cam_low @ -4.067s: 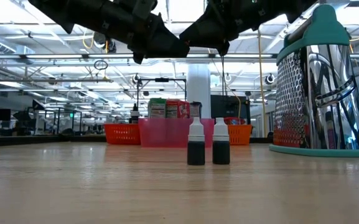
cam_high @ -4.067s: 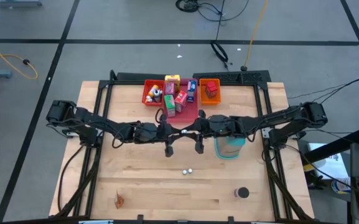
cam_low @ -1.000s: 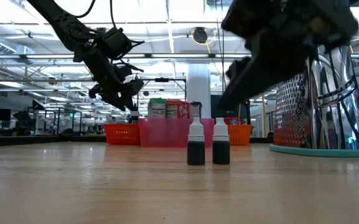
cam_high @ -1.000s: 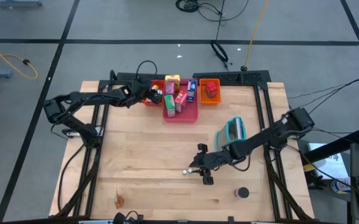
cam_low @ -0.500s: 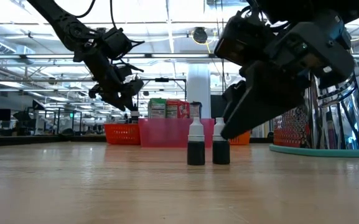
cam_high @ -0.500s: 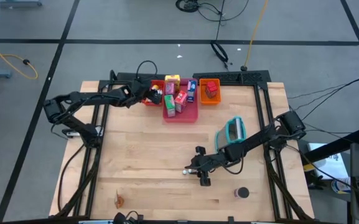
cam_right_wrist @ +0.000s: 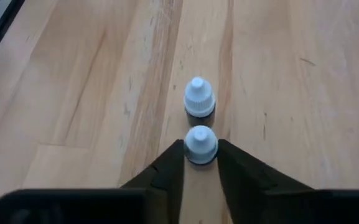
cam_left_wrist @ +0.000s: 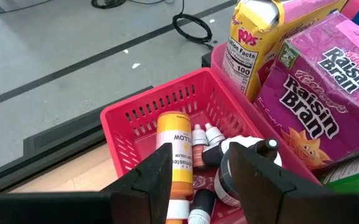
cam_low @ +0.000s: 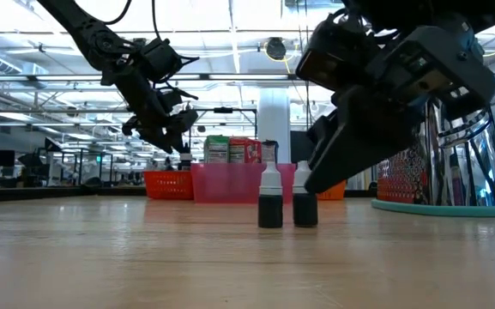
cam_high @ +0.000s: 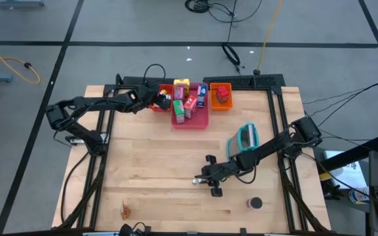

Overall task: Pick & Place Kitchen Items
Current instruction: Put the small black food coloring bottle into the red bin

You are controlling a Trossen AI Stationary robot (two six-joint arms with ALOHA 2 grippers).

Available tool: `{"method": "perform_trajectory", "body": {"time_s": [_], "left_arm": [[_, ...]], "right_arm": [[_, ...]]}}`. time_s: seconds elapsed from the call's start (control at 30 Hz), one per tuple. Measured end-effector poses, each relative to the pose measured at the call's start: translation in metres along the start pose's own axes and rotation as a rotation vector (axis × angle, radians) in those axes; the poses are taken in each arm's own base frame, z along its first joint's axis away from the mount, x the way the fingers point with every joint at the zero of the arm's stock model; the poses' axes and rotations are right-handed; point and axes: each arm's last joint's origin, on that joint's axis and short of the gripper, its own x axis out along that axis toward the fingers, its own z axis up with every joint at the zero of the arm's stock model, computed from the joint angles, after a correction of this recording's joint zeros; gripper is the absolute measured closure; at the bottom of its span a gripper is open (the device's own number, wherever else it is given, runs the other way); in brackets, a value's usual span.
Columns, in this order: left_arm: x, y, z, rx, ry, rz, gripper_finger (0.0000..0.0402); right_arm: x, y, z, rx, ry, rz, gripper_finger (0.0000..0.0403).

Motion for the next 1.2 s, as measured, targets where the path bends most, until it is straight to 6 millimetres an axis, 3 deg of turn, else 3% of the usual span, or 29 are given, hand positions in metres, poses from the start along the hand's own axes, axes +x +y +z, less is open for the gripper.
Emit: {"method": "perform_trajectory", "body": {"time_s": [0.2, 0.33, 0.67, 1.03, 1.2], "left_arm": [[0.000, 0.000, 0.000, 0.000, 0.001, 0.000, 0.0243], [0.000, 0.000, 0.000, 0.000, 0.001, 0.000, 0.0243], [0.000, 0.000, 0.000, 0.000, 0.002, 0.000, 0.0243], [0.000, 0.000, 0.000, 0.000, 0.002, 0.000, 0.0243], [0.000, 0.000, 0.000, 0.000, 0.002, 0.000, 0.0243]], "right_arm": [[0.000, 0.000, 0.002, 0.001, -0.013, 0.001, 0.0390], [0.000, 0.000, 0.001, 0.001, -0.005, 0.008, 0.0399], [-0.002, -0.004, 0.007, 0.015, -0.048, -0.006, 0.0356], [-0.002, -0.005, 0.015, -0.033, -0.111, 0.021, 0.0244], [-0.003, -0.002, 0.032, -0.085, -0.115, 0.018, 0.0235]]}}
